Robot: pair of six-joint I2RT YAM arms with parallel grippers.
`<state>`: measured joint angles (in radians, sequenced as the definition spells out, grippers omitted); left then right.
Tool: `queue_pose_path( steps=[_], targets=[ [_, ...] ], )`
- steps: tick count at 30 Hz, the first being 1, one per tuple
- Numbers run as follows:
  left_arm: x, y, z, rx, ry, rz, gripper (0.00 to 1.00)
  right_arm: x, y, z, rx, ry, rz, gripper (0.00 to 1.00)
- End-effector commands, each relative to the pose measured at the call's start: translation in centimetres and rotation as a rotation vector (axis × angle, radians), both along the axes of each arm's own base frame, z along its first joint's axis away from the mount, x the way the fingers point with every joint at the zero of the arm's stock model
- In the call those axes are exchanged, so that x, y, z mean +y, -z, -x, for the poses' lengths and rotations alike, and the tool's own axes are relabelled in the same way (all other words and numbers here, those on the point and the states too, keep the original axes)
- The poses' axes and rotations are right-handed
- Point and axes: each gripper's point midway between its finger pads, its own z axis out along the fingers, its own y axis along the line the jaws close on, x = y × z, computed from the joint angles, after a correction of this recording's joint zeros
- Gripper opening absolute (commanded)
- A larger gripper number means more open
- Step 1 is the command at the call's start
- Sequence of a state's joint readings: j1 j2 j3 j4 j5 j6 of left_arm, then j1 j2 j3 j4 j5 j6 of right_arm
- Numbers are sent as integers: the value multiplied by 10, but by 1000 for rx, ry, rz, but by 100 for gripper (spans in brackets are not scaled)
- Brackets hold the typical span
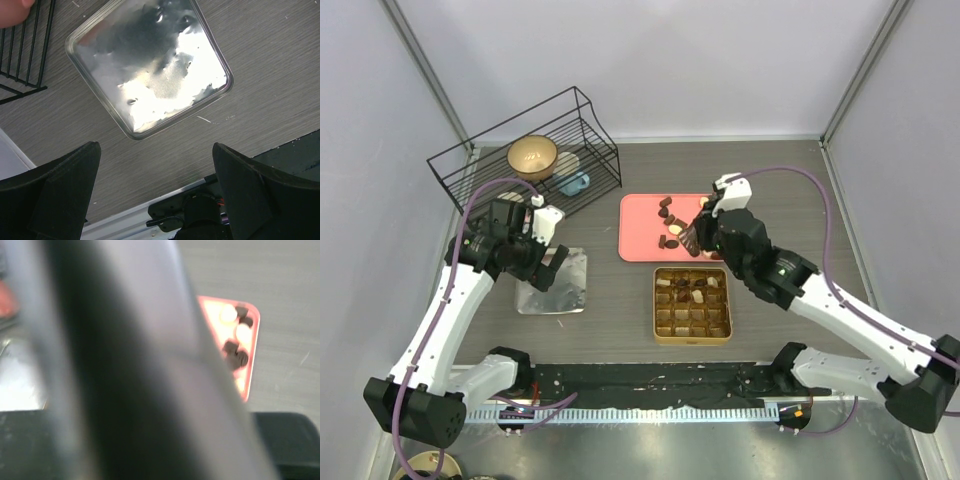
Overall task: Pack the chocolate
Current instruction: Pick up the fake chocolate from the plate.
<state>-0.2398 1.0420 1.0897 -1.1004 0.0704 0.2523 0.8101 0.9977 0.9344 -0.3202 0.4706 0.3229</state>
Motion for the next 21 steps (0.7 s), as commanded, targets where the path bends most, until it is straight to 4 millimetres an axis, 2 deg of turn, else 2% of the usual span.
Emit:
queue_pose_path(
  steps=[1, 3, 4, 6, 7, 9, 10, 11, 16, 17, 21],
  targets=[
    [3, -8, -5, -47, 12, -10, 100, 13, -54, -38, -213, 68, -41, 12],
    [4, -8, -5, -50, 10, -16, 100, 17, -64, -52, -260, 97, -55, 11],
    [4, -8, -5, -52, 9, -17, 100, 21, -56, -61, -250, 106, -40, 10],
    [6, -8, -5, -51, 11, -26, 100, 24, -59, -75, -276, 128, -65, 10],
    [6, -8, -5, -56, 10, -27, 100, 29, -48, -84, -262, 133, -51, 10],
    [8, -9, -5, -61, 9, -33, 100, 31, -50, -94, -282, 154, -79, 11],
    [8, -9, -5, -61, 9, -33, 100, 33, -38, -102, -268, 164, -67, 11],
    [8, -9, -5, -62, 12, -35, 100, 34, -41, -107, -282, 177, -85, 13],
    [8, -11, -5, -67, 15, -36, 100, 34, -25, -133, -282, 229, -103, 24],
    [8, -11, -6, -70, 19, -37, 100, 36, -16, -139, -271, 234, -93, 25],
    [8, -10, -6, -65, 18, -36, 100, 35, -6, -158, -263, 253, -128, 26]
  ],
)
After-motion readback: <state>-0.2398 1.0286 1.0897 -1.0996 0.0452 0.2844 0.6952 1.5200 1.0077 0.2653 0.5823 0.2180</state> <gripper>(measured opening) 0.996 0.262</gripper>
